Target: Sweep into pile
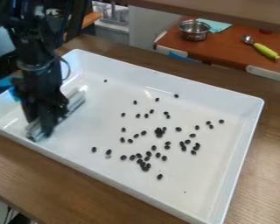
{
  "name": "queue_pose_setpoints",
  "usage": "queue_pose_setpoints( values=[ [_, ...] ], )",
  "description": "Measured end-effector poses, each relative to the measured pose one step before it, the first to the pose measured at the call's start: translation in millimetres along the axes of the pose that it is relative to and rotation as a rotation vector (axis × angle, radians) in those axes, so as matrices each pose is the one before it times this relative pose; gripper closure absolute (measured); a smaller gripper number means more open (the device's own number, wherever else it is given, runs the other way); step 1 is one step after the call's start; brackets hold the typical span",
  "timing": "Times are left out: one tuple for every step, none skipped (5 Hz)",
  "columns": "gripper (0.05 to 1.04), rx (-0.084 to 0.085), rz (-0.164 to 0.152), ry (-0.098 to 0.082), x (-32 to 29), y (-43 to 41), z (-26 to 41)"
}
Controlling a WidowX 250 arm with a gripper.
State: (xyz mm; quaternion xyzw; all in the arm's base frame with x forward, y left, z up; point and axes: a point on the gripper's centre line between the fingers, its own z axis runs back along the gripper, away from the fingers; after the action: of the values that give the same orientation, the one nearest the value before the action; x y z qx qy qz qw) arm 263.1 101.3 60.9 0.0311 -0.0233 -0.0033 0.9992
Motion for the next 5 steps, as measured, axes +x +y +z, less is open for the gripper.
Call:
queue_pose_setpoints(
  values=[
    [0.722, -0.0296, -0.0036, 0.0341, -1.85, -15.78, 0.37],
    [0.722, -0.0386, -0.0141, 0.0264, -3.03, -14.78, 2.30],
    [0.722, -0.0110, -0.0180, 0.0053, 0.26, -18.48, 0.35],
    [0.722, -0.0100, -0.0102, 0.0051, -1.24, -19.53, -0.80],
    [0.722, -0.0101, -0.0069, -0.0041, 3.31, -23.11, -1.47]
  ],
)
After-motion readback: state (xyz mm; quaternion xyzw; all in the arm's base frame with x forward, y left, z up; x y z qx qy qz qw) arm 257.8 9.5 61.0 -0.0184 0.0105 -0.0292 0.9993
